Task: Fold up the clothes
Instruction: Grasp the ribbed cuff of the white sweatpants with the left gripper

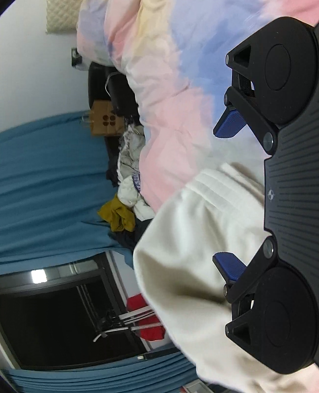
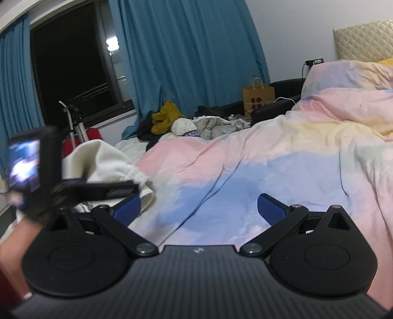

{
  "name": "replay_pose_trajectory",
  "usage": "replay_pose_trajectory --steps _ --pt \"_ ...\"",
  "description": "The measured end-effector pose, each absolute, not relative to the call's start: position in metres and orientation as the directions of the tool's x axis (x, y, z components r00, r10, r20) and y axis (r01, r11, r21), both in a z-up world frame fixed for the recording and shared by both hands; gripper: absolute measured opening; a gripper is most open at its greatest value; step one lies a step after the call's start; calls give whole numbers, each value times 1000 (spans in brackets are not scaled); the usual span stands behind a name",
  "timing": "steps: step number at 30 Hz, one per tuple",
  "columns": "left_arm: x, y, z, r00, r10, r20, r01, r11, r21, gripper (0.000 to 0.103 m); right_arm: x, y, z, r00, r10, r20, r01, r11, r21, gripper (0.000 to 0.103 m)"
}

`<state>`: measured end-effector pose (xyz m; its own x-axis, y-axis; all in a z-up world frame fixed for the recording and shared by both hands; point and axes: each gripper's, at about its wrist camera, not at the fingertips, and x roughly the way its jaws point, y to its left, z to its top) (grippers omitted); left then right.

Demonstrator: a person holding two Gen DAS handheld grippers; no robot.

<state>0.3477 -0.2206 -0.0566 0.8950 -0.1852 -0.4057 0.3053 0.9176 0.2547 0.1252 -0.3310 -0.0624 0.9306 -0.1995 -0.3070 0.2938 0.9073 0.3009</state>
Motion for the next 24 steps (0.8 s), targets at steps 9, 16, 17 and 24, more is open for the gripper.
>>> replay_pose_trajectory --steps 9,16,17,24 --pt "443 -258 -91 867 -12 -499 154 957 245 64 142 -339 -86 915 -201 -351 320 890 326 103" --pt "405 -231 -46 898 -55 -437 134 979 153 33 142 -330 -88 921 -198 -335 300 909 288 103" --pt "393 -224 -35 903 -68 -423 139 981 139 33 141 -329 -87 924 -191 -332 291 913 286 103" --pt "288 -126 53 941 -152 -301 146 988 -43 31 131 -315 -73 948 -109 -299 193 943 271 103"
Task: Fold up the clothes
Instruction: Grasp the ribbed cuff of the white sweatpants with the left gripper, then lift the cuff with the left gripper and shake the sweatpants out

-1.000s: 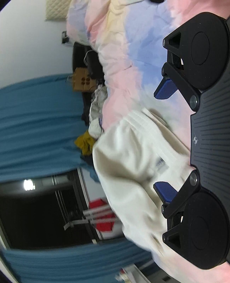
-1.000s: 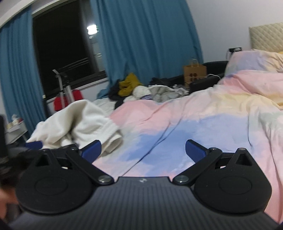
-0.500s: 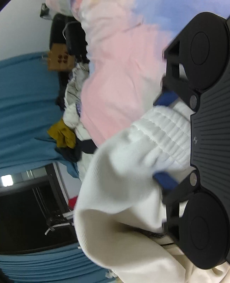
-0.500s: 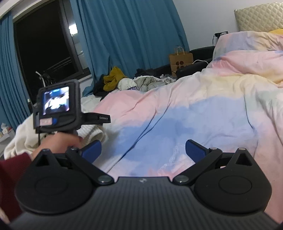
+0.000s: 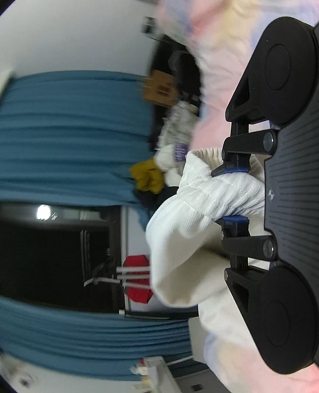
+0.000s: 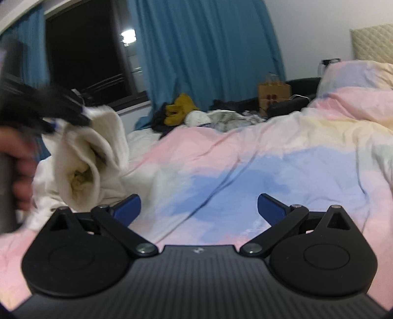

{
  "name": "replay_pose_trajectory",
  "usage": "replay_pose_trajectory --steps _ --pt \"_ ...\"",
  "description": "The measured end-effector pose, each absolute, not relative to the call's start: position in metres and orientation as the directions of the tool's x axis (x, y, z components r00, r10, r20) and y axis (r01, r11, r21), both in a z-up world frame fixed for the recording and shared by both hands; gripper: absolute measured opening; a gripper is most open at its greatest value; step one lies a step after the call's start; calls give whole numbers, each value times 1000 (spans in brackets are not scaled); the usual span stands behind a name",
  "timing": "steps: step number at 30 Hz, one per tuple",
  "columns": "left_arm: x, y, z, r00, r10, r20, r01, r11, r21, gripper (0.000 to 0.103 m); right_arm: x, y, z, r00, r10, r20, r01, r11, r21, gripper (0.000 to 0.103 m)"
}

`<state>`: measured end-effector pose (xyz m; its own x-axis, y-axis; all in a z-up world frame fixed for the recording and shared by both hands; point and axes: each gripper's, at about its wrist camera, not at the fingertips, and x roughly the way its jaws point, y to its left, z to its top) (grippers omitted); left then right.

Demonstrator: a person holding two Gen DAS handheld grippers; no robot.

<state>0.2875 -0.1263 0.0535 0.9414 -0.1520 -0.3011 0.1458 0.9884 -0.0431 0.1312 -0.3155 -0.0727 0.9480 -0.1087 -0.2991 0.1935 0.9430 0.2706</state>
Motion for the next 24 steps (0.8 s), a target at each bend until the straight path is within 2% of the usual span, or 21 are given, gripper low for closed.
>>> replay_pose_trajectory --steps 4,9,12,17,24 --pt "208 -53 77 950 -180 -255 139 975 -172 31 123 -304 -62 960 -16 -281 98 955 279 103" --pt "126 35 59 960 -149 -237 66 943 -326 32 112 -279 -55 954 131 -270 -54 960 274 103" --pt "96 79 31 952 -128 -278 15 927 -375 32 107 -260 -52 935 217 -279 -145 955 259 103" --pt "74 138 -17 899 -136 -417 -85 879 -470 32 99 -223 -52 897 315 -310 -274 947 168 103" --pt "31 154 -46 848 -206 -489 -84 858 -507 39 106 -197 -58 866 320 -384 -299 947 117 103"
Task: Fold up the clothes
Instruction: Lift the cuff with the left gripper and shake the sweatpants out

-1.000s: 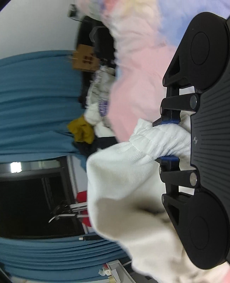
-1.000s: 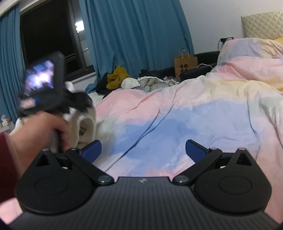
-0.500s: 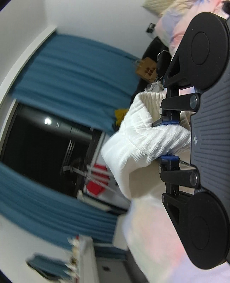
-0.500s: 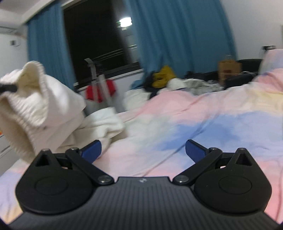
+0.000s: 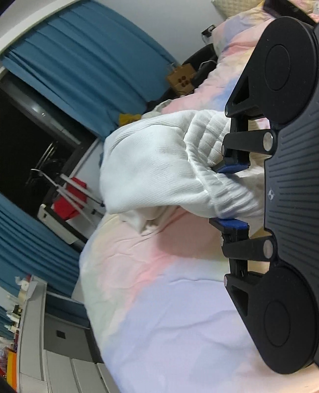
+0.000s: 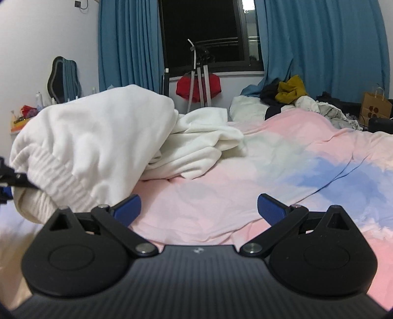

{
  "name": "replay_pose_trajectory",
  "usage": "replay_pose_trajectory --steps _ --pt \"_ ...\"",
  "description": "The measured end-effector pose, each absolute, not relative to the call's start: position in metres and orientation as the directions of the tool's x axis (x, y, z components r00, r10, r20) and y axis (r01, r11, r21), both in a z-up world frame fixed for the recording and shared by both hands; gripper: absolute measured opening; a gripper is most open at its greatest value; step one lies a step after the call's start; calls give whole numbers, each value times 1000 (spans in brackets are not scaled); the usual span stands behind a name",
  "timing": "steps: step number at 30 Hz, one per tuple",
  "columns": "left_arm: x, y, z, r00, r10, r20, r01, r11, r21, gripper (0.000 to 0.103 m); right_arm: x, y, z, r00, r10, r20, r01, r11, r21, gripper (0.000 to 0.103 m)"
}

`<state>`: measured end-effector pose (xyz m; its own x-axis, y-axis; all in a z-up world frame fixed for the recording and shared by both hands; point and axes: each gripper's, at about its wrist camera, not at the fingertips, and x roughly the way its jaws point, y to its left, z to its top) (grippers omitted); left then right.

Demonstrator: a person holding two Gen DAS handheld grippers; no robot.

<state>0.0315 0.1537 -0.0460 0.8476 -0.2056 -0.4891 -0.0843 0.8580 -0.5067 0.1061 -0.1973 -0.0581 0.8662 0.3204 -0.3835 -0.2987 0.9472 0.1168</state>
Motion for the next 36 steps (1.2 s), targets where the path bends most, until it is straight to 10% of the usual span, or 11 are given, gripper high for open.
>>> replay_pose_trajectory --steps 11,23,27,29,36 --pt "-2 109 -44 806 -333 -490 -23 809 -588 67 110 -211 -57 860 301 -413 -241 952 192 103" --pt "74 27 -67 775 -380 -505 -45 764 -644 74 118 -250 -52 886 261 -384 -127 932 339 103" --pt "96 32 -68 828 -317 -462 -123 703 -701 54 121 -258 -55 889 254 -381 -109 925 363 103" --pt "104 39 -60 838 -313 -447 -129 683 -719 19 123 -262 -57 888 256 -381 -103 919 380 103" --pt "96 85 16 936 -165 -311 -78 764 -640 7 125 -265 -61 881 263 -393 -91 910 405 103"
